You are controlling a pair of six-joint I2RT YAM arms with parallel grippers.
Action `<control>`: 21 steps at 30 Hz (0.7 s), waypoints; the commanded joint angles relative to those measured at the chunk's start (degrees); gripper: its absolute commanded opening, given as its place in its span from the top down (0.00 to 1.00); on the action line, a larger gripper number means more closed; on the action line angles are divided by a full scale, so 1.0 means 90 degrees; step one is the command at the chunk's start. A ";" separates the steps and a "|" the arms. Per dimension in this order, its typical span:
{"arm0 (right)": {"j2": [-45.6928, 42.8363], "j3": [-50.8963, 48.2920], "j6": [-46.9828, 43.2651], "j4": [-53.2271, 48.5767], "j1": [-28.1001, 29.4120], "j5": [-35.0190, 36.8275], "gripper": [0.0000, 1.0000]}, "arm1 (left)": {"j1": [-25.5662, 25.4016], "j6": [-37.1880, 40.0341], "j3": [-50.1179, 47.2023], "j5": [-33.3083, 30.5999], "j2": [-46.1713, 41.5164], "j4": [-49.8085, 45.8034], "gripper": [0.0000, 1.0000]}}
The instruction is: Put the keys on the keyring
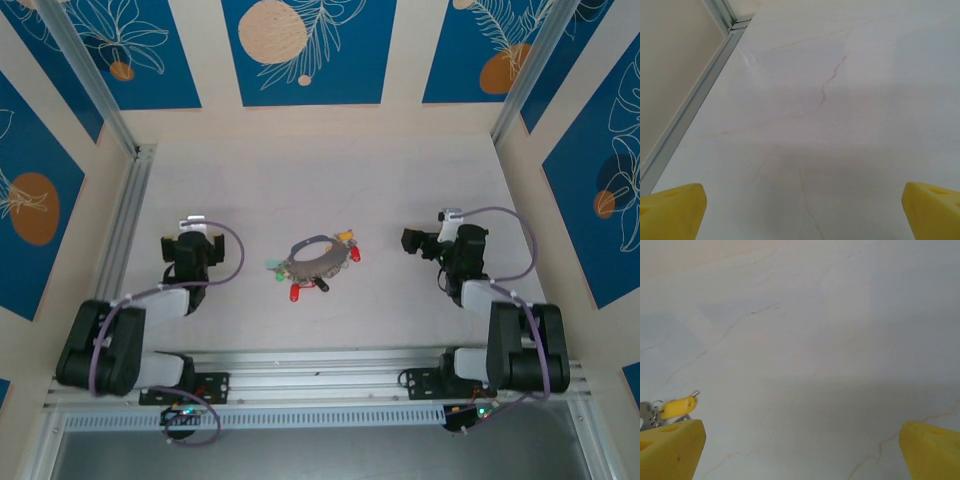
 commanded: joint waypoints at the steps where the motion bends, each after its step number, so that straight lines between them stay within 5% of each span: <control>1: 0.0498 0.0164 -0.0458 0.1011 0.0145 -0.0245 0.01 | 0.0292 -0.0031 -0.0248 0.0549 0.0716 0.2189 0.00; 4: 0.1186 -0.0295 -0.0288 0.2434 0.0191 0.0282 0.01 | 0.0433 -0.0033 -0.0075 0.1171 0.0785 0.1806 0.00; 7: 0.1298 -0.0036 -0.0194 0.2043 0.0138 0.0315 0.01 | 0.0476 0.0123 -0.0328 0.1453 0.1429 0.3059 0.00; 9: 0.1317 0.0072 -0.0265 0.1811 0.0227 0.0461 0.01 | 0.0493 0.0041 -0.0116 0.1611 0.1147 0.2078 0.00; 21: 0.1321 0.0156 -0.0438 0.1682 0.0465 0.0847 0.01 | 0.0515 0.0043 -0.0133 0.1511 0.1281 0.2399 0.00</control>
